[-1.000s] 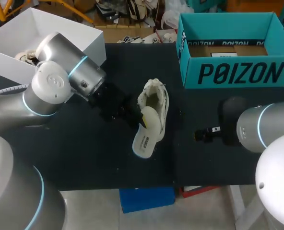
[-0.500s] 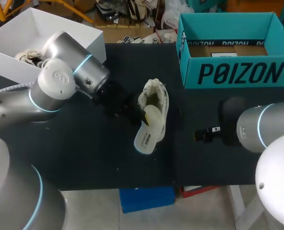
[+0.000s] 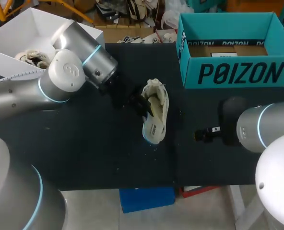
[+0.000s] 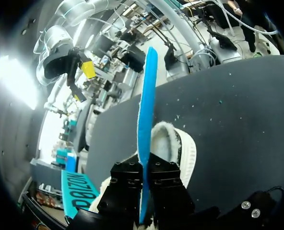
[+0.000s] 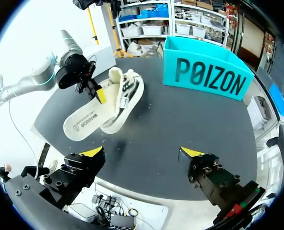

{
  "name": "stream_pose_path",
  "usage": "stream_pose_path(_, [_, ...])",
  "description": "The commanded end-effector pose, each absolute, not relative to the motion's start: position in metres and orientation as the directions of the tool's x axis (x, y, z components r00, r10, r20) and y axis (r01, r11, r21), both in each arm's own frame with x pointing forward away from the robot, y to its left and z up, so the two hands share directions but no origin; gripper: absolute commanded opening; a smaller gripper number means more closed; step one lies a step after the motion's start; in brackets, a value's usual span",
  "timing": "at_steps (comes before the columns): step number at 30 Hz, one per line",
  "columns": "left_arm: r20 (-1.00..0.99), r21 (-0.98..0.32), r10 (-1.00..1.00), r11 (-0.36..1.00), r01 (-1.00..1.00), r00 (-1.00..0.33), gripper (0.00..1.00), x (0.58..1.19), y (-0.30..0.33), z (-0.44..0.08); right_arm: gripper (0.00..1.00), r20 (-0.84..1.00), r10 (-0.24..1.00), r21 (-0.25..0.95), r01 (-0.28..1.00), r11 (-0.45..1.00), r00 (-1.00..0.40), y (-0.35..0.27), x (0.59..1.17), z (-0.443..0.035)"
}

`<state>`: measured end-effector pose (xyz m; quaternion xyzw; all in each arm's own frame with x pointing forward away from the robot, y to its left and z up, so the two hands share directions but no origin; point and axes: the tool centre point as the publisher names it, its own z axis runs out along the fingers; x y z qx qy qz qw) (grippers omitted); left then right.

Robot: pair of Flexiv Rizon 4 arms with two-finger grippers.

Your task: Take the shoe out of the shoebox, open the shoe tongue, remove and reinsert the insole, then place the shoe into the shoebox

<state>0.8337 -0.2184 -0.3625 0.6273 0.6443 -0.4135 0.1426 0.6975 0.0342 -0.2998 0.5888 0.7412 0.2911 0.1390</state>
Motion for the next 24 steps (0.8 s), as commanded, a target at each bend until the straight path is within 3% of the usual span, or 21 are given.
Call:
stream_pose_path(1, [-0.690, -0.355, 0.703, -0.119, 0.927, -0.174, 0.00, 0.844, -0.224, -0.366, 1.00, 0.136, 0.954, 0.599, 0.789, 0.135, -0.266, 0.035, 0.697, -0.302])
stream_pose_path(24, [-0.624, -0.326, 0.759, -0.037, 0.945, -0.186, 0.00, 0.868, -0.219, -0.370, 1.00, 0.136, 0.954, 0.599, 0.789, 0.135, -0.266, 0.035, 0.697, -0.302])
